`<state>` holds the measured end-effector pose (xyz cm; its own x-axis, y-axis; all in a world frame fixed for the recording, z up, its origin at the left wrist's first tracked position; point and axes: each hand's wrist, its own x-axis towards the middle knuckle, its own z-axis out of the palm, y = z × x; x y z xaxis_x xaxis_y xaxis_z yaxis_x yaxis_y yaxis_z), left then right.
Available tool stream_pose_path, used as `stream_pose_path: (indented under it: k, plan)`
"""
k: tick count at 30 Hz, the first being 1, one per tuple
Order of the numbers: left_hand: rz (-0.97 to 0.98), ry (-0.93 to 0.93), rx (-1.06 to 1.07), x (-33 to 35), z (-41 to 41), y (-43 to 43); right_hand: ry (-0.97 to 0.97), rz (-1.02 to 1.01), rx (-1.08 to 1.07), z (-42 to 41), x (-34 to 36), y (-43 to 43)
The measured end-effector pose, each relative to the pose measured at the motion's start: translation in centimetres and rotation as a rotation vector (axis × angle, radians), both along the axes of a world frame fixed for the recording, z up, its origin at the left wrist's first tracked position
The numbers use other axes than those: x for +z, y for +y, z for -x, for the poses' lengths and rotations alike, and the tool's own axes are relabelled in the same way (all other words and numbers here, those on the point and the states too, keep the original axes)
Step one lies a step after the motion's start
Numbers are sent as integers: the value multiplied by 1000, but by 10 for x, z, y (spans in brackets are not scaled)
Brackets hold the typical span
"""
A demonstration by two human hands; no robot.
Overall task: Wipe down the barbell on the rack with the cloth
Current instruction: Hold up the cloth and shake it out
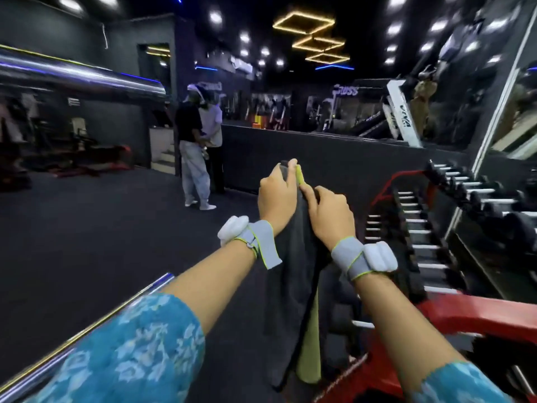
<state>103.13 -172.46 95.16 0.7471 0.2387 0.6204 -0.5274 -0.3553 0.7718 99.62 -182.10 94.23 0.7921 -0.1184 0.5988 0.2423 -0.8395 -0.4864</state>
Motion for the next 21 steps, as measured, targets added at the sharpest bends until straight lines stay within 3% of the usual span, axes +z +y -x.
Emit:
stream_pose_path:
  k: [10, 21]
  plan:
    - [-42, -65, 120, 25, -208, 38, -14, -68, 99, -215, 21, 35]
    - [-46, -6, 302, -2, -391, 129, -48, 41, 263, -425, -2, 119]
